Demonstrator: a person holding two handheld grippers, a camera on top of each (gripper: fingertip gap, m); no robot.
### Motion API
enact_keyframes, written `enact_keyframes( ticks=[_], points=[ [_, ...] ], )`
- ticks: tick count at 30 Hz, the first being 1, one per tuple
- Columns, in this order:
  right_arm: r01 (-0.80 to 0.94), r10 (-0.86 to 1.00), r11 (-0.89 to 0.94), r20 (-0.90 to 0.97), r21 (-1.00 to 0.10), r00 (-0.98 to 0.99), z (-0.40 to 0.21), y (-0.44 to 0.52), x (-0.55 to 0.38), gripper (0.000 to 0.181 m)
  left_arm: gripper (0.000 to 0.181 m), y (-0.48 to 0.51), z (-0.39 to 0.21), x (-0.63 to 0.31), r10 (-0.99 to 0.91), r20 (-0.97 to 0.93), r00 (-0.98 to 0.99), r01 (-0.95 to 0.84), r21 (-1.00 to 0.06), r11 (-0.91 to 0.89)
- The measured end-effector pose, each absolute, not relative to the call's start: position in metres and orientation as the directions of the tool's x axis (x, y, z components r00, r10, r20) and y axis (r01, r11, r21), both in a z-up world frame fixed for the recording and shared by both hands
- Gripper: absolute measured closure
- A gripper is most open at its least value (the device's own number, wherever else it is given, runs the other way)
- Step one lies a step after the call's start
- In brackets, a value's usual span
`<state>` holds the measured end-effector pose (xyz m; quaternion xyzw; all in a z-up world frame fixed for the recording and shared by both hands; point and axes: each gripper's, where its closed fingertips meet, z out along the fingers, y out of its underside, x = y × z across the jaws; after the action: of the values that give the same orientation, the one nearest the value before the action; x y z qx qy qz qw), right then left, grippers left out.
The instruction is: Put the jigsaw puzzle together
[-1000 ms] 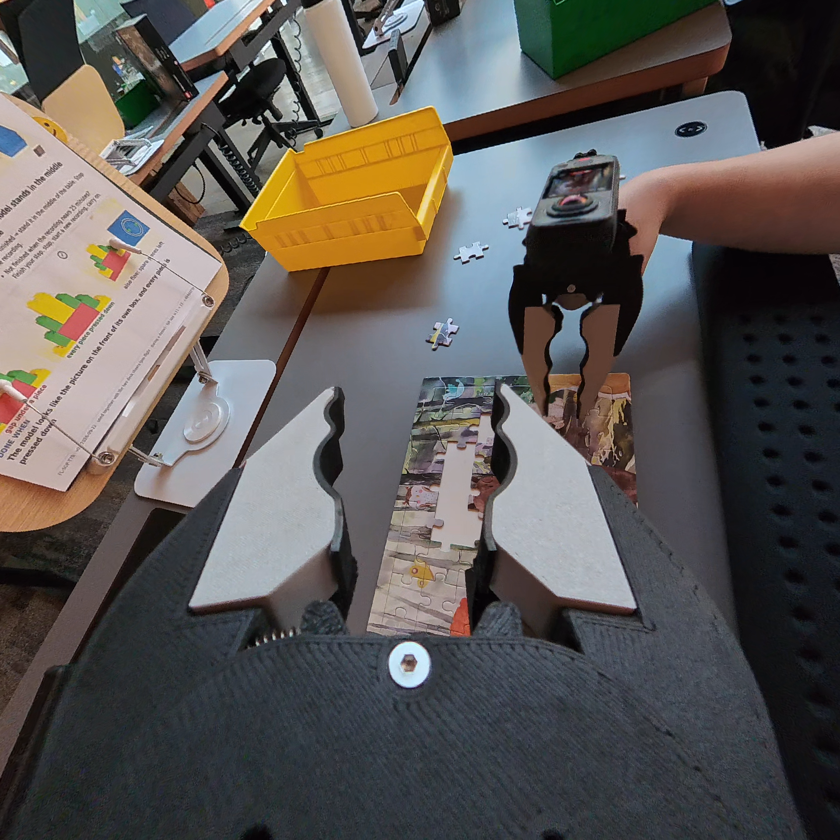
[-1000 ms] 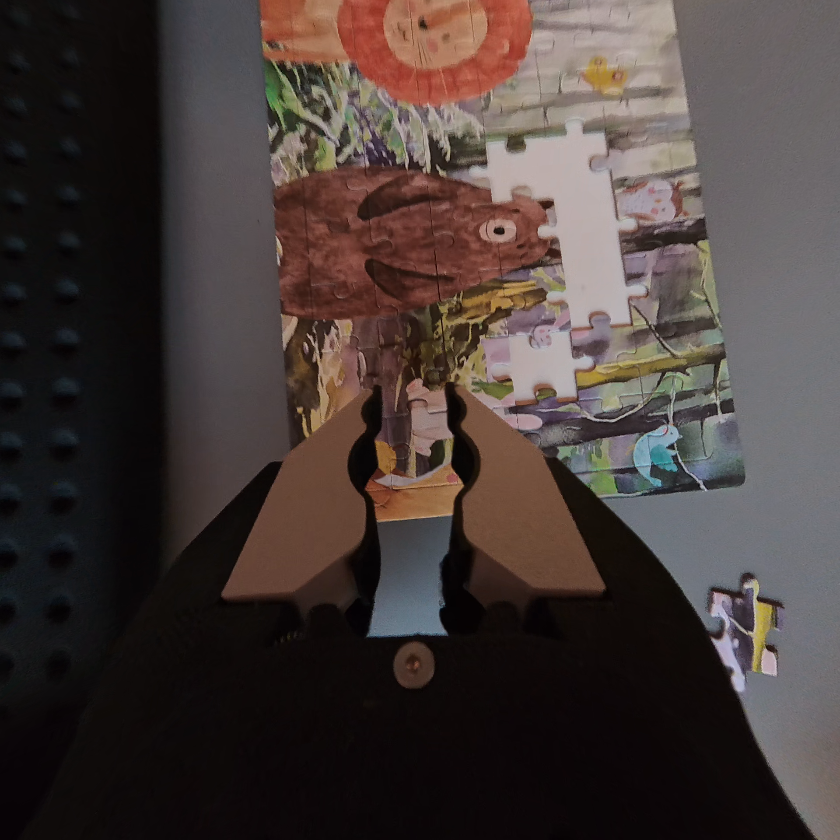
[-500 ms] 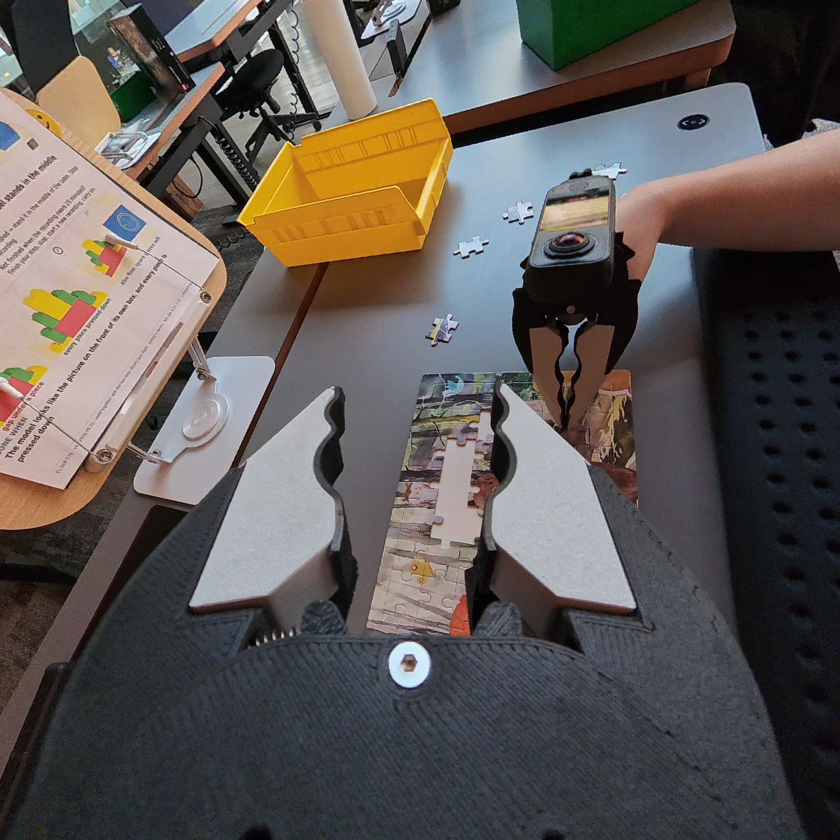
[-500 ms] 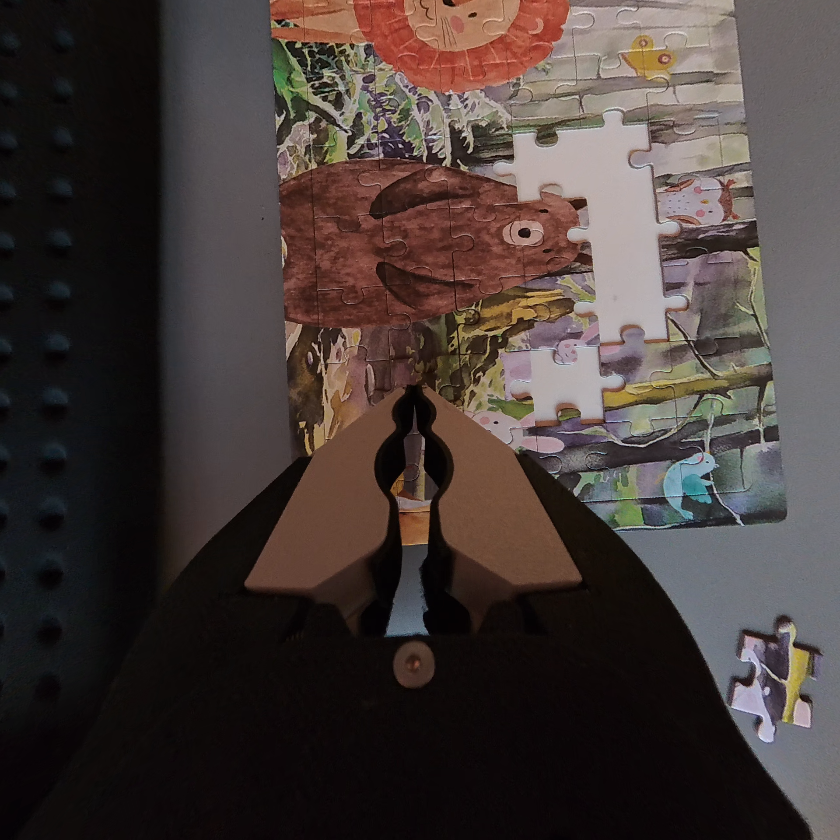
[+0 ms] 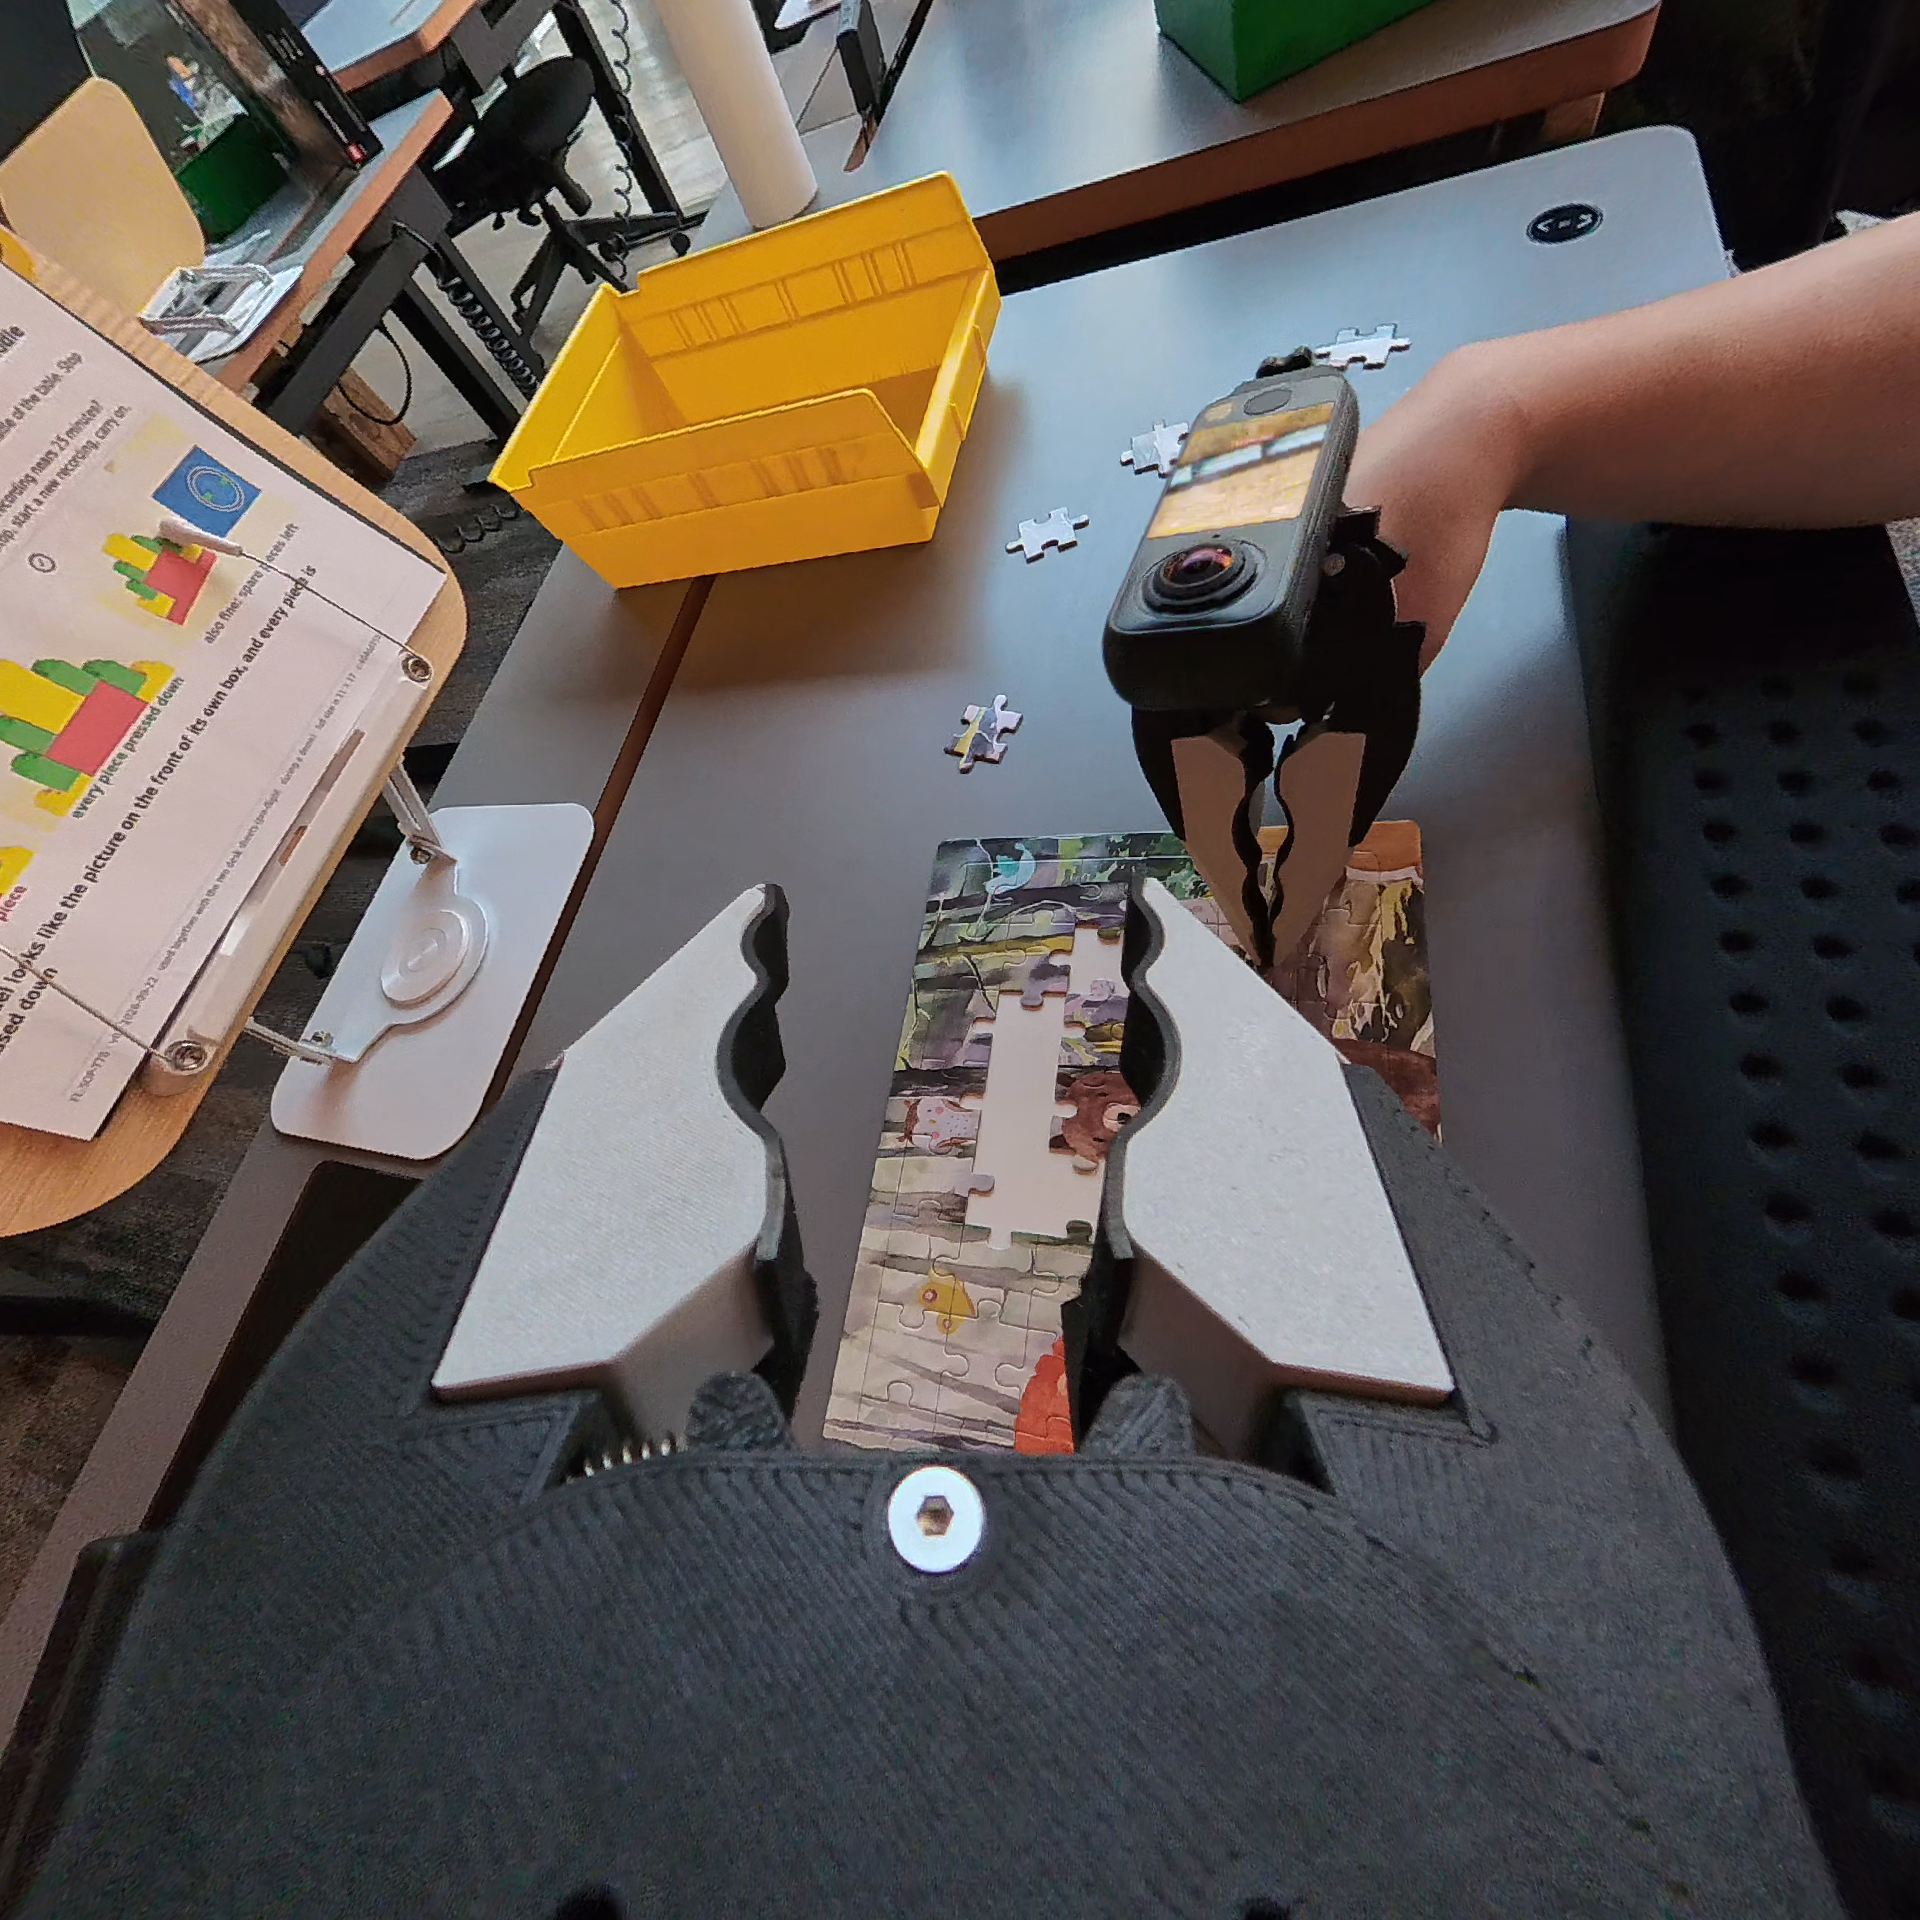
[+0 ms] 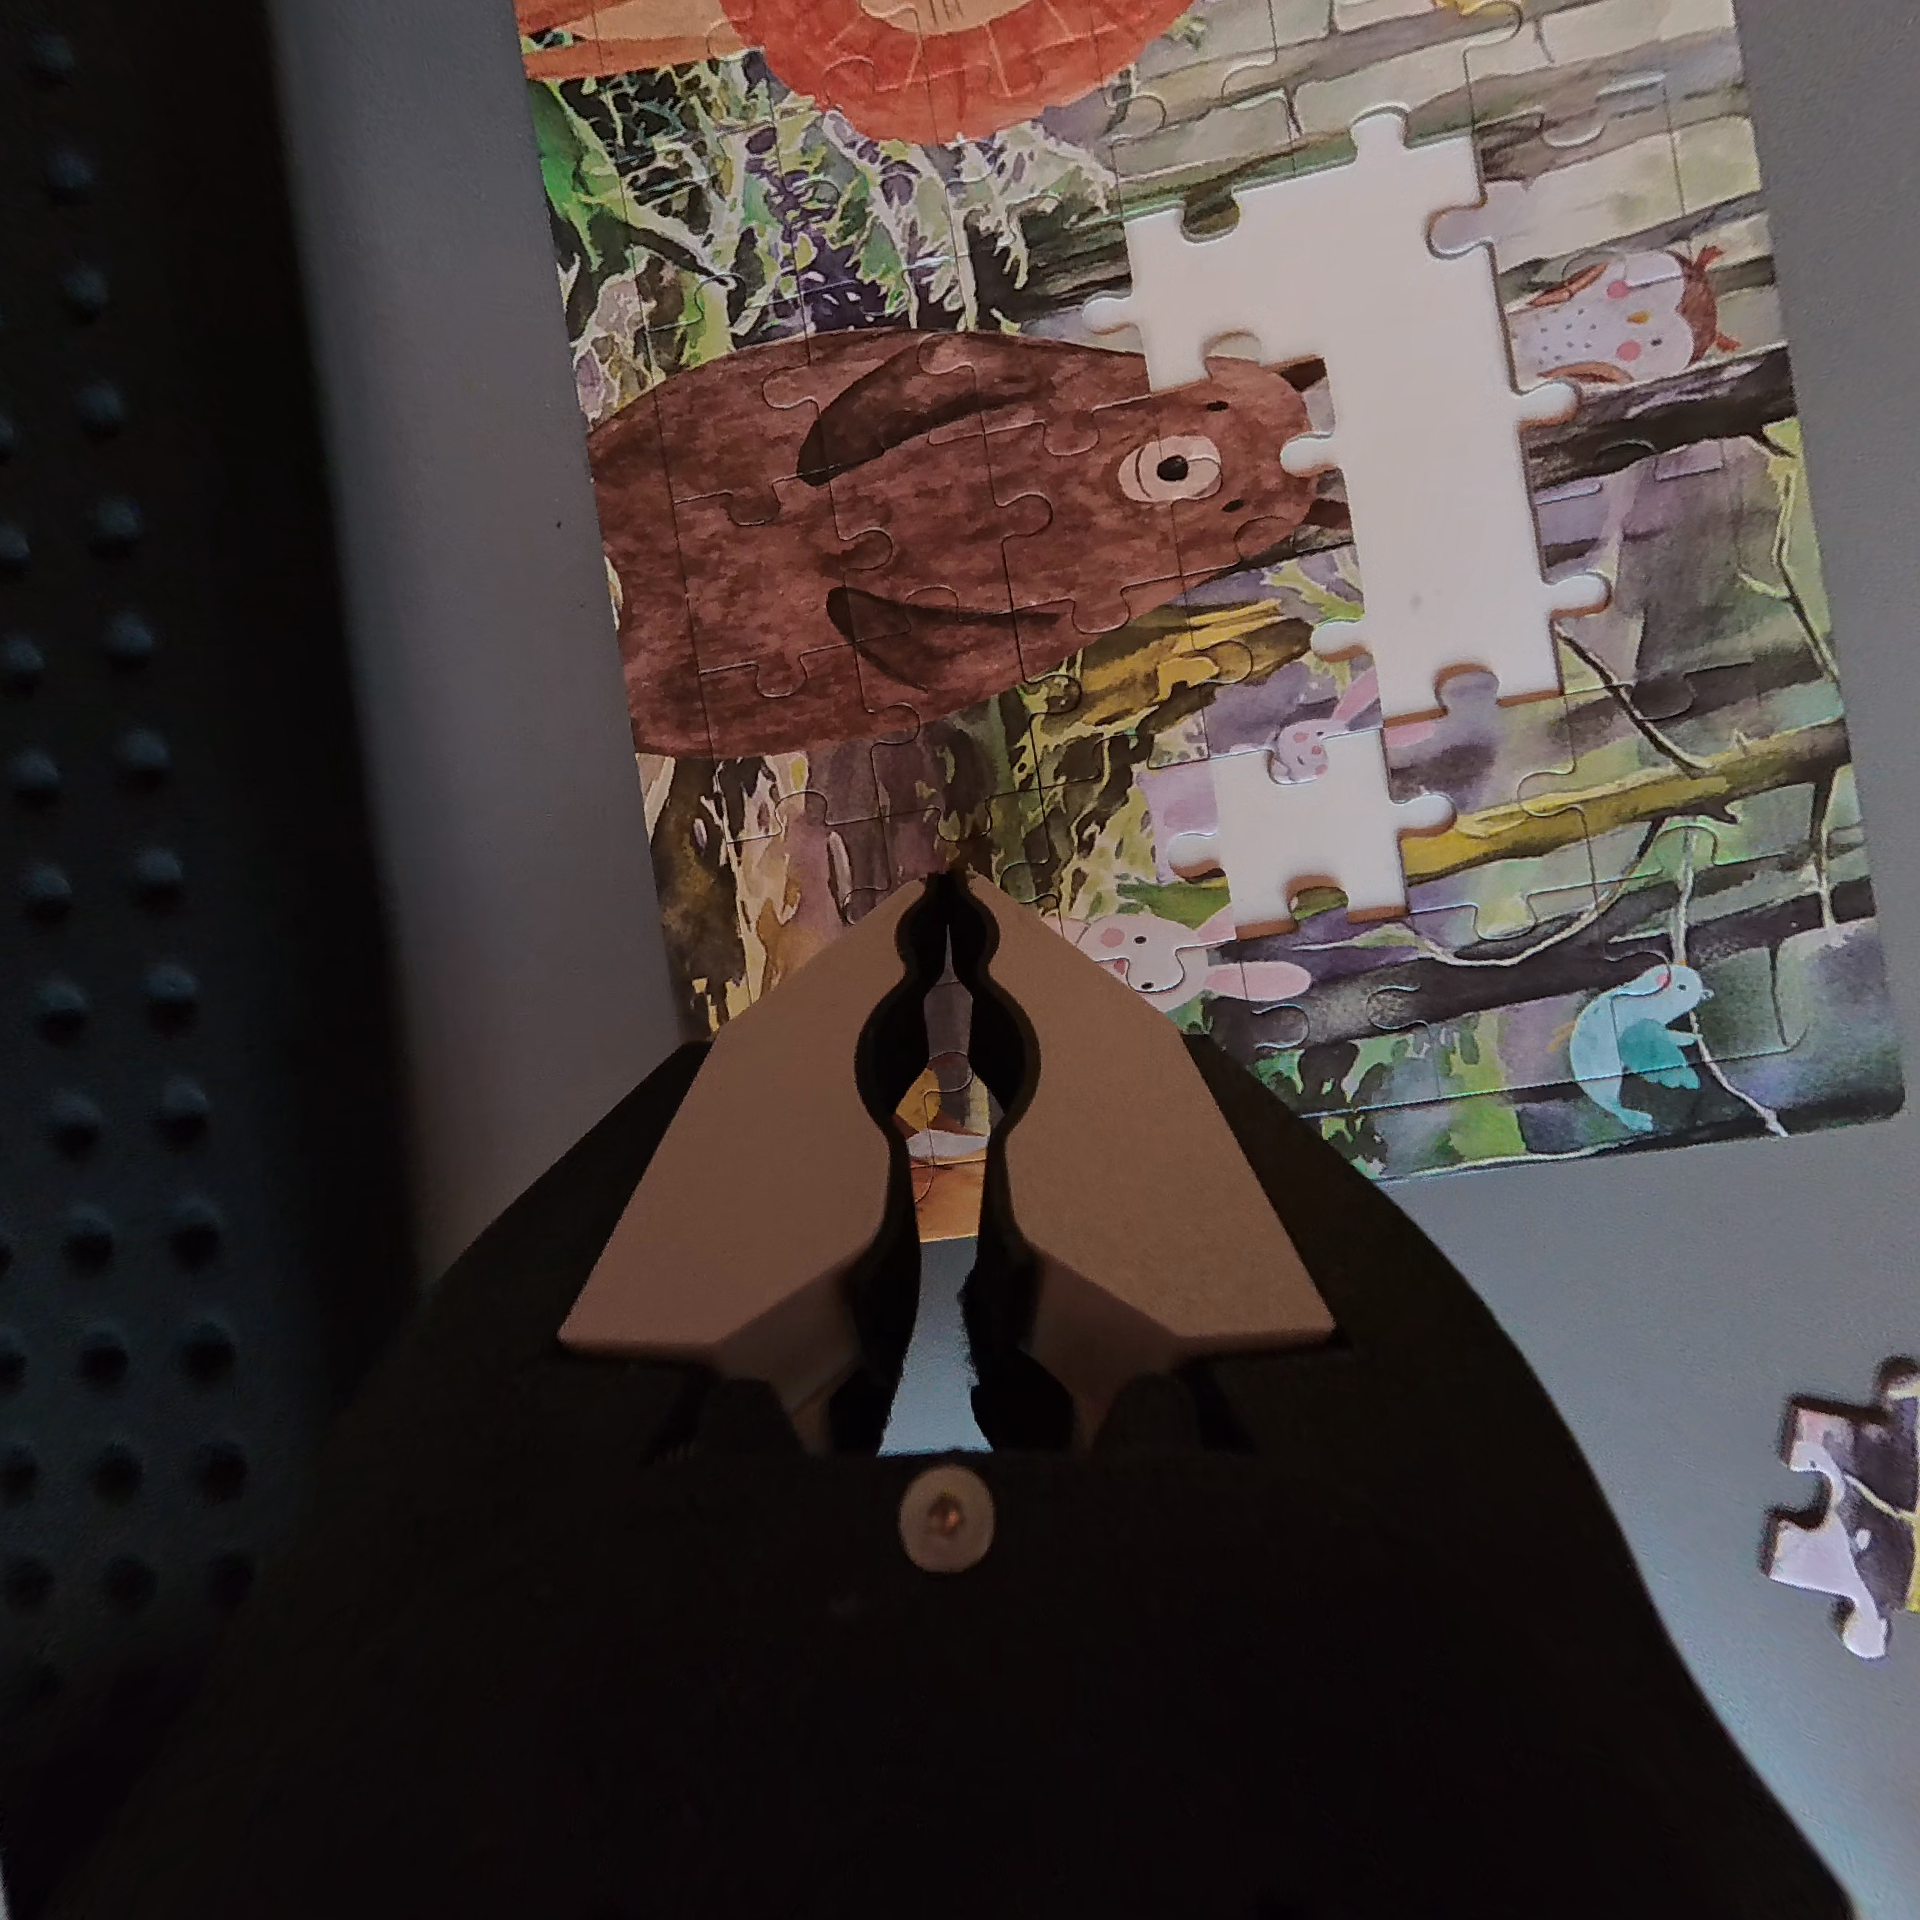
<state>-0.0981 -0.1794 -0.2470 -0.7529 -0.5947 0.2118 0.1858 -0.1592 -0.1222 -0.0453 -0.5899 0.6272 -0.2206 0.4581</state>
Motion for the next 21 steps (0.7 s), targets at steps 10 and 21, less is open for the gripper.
enact_keyframes(
  ticks=[10,21],
  points=[
    [0.668,0.987,-0.069,0.046,-0.741,0.153,-0.183,-0.178,-0.094,0.181,0.117,-0.121,-0.045,-0.160,-0.942,-0.314,0.119,-0.533,-0.820,0.206],
    [0.491,0.538,-0.293,0.283,-0.820,0.794,-0.127,-0.194,0.164,0.157,0.120,-0.097,-0.050,-0.169,-0.917,-0.339,0.210,-0.566,-0.807,0.169]
  ],
)
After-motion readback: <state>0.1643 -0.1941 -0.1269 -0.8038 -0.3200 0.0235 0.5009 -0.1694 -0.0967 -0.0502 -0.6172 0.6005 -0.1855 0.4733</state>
